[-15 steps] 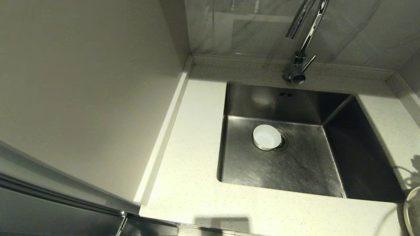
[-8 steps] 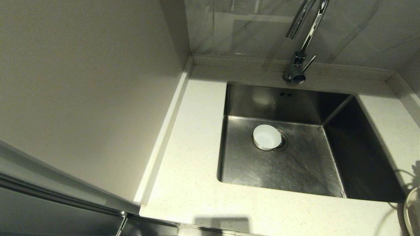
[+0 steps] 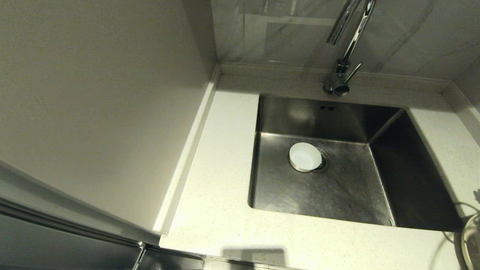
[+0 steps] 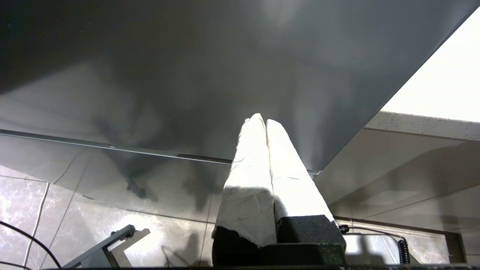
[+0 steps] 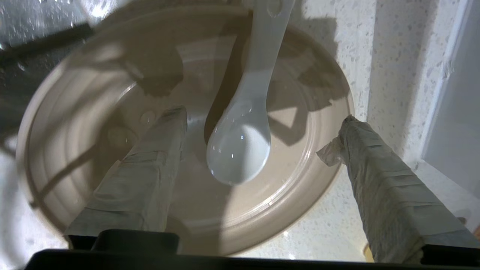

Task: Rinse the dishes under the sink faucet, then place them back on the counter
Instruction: Put a spoon into the sink

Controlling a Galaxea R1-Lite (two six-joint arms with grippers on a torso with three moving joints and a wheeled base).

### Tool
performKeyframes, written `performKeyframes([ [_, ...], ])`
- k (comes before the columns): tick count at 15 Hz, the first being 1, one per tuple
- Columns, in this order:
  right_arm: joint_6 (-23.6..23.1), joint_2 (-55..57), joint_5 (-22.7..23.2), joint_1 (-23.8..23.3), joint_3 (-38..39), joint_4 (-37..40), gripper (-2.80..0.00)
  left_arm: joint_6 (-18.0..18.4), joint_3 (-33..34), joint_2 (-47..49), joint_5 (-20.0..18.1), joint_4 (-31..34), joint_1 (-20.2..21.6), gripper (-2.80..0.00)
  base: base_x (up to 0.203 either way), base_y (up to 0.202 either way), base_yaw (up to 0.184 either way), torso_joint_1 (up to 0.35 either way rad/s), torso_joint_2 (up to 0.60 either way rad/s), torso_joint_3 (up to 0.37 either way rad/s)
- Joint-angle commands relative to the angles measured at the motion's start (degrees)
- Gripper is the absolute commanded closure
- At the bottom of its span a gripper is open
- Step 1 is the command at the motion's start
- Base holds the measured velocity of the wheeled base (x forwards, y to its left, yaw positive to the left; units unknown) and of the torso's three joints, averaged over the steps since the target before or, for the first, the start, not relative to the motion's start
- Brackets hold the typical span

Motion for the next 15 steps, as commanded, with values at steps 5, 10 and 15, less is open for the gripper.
performKeyframes([
  [5,0.4,1.6,-0.1,0.0,1.3,-0.5,-2.80,0.0,0.0,-0.2,0.0,0.0,0.0,0.00,0.000,0.000,0.000,0.000,0.00,0.000],
  [10,0.5,1.5,0.1,0.3,2.4,-0.5,-2.80,0.0,0.0,-0.2,0.0,0.0,0.0,0.00,0.000,0.000,0.000,0.000,0.00,0.000],
  [15,0.6,2.2,3.2,0.5,1.9,-0.5,-2.80,0.0,0.0,-0.2,0.0,0.0,0.0,0.00,0.000,0.000,0.000,0.000,0.00,0.000],
])
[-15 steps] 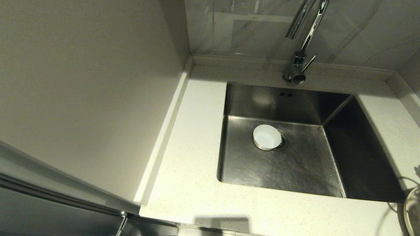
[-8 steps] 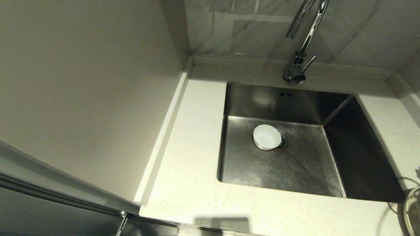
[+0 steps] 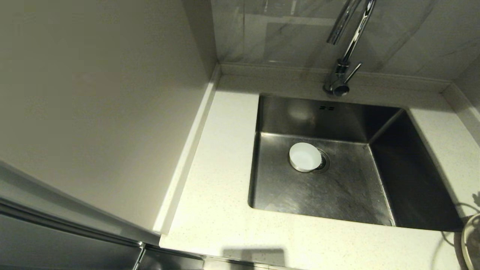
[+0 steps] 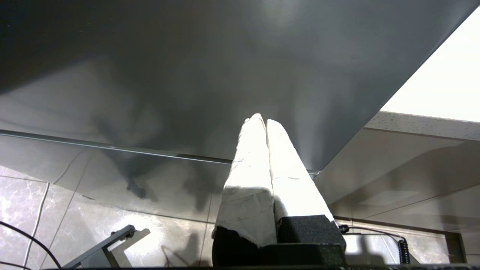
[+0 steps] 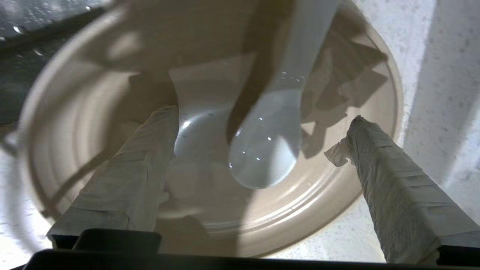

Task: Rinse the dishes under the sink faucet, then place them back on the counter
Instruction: Put a spoon into the sink

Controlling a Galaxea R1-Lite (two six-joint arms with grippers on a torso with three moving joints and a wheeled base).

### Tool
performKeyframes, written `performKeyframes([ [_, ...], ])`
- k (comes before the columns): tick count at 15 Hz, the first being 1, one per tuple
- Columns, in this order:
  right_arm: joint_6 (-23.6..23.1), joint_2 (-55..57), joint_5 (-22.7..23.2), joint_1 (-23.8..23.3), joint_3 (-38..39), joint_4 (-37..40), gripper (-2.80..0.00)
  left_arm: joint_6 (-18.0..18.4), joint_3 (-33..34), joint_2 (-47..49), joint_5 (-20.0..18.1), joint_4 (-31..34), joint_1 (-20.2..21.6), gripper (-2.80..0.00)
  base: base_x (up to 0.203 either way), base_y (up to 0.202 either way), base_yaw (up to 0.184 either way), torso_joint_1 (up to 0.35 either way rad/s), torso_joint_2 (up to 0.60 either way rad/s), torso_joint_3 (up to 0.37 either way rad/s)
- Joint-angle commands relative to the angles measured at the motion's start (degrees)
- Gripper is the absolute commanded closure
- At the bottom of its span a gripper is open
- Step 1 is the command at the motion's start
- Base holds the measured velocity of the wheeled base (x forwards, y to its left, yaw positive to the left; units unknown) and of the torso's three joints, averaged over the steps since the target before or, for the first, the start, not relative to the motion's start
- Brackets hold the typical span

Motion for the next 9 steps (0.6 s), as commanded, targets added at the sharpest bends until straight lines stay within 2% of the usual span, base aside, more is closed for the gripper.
performKeyframes([
  [1,-0.1,0.6,0.2,0.0,-0.2,0.2,-2.80,0.0,0.0,-0.2,0.0,0.0,0.0,0.00,0.000,0.000,0.000,0.000,0.00,0.000],
  [9,-0.1,2.6,0.3,0.0,-1.0,0.1,-2.80,0.0,0.0,-0.2,0.0,0.0,0.0,0.00,0.000,0.000,0.000,0.000,0.00,0.000],
])
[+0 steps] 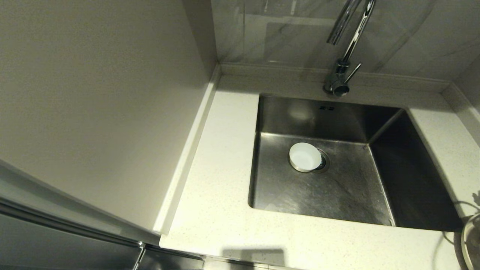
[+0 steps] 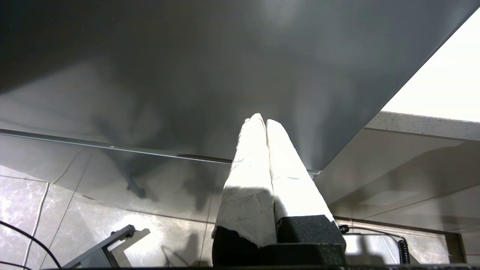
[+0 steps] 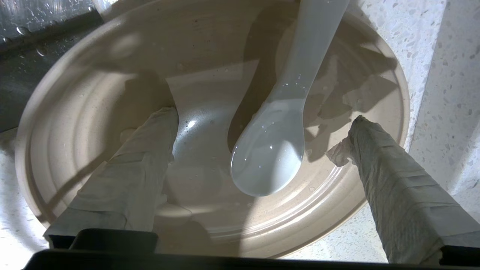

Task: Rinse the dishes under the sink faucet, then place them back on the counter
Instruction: Put a spoon into the sink

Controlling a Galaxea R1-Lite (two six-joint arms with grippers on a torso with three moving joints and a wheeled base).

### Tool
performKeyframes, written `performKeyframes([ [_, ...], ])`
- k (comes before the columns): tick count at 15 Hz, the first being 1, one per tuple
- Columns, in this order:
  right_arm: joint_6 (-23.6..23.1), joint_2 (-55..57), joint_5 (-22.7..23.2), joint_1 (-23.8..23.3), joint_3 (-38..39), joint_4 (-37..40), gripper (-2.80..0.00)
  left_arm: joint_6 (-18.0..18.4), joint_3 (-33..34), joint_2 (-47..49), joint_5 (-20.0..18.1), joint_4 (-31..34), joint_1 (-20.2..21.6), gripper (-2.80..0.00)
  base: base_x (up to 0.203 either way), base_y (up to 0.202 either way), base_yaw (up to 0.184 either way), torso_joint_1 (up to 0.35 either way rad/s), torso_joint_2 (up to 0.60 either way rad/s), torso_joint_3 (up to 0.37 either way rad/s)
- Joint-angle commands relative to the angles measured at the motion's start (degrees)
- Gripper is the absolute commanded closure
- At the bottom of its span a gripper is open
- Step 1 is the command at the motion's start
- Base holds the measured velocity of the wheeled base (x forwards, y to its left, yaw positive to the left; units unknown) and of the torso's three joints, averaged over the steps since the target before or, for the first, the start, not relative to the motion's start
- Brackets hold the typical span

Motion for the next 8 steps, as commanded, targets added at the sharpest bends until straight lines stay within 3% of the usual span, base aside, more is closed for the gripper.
performKeyframes([
  [1,-0.1,1.1,0.0,0.0,-0.7,-0.1,-2.80,0.0,0.0,-0.2,0.0,0.0,0.0,0.00,0.000,0.000,0.000,0.000,0.00,0.000],
  [2,-0.1,1.3,0.0,0.0,-0.7,-1.3,0.00,0.0,0.0,-0.2,0.0,0.0,0.0,0.00,0.000,0.000,0.000,0.000,0.00,0.000],
  [8,-0.1,2.5,1.2,-0.1,-0.5,-2.6,0.00,0.0,0.0,-0.2,0.0,0.0,0.0,0.00,0.000,0.000,0.000,0.000,0.00,0.000],
])
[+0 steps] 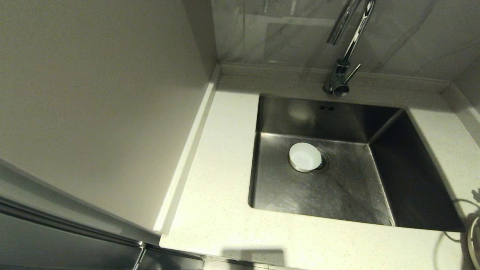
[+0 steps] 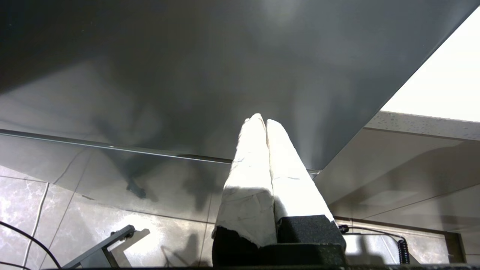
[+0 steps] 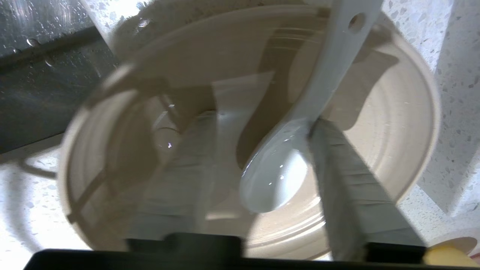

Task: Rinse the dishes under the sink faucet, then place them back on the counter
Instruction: Put a spoon into the sink

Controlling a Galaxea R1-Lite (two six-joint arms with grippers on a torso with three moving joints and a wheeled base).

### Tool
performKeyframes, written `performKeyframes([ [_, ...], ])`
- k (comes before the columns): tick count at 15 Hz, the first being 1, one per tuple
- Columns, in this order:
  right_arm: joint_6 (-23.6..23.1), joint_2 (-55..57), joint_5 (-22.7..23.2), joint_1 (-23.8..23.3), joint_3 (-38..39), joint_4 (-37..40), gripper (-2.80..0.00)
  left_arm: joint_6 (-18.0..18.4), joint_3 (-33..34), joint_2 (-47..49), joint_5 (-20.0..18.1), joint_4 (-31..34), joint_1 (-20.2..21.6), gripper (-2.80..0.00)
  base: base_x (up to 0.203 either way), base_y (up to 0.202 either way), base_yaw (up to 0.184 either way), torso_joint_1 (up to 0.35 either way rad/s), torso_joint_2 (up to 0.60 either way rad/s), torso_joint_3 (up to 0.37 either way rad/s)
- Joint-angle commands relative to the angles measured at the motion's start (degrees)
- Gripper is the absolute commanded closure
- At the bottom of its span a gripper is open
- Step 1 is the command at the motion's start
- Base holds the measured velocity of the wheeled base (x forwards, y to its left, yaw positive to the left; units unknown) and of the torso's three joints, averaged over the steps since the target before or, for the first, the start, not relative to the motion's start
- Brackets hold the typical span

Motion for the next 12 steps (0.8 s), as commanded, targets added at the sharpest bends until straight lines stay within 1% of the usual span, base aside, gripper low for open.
performKeyframes([
  [1,0.0,0.5,0.0,-0.1,0.3,0.2,0.00,0.0,0.0,-0.2,0.0,0.0,0.0,0.00,0.000,0.000,0.000,0.000,0.00,0.000],
  [8,0.0,0.4,-0.1,-0.1,0.0,0.2,0.00,0.0,0.0,-0.2,0.0,0.0,0.0,0.00,0.000,0.000,0.000,0.000,0.00,0.000],
  [12,0.0,-2.5,-0.4,-0.4,-0.9,0.2,0.00,0.0,0.0,-0.2,0.0,0.0,0.0,0.00,0.000,0.000,0.000,0.000,0.00,0.000],
])
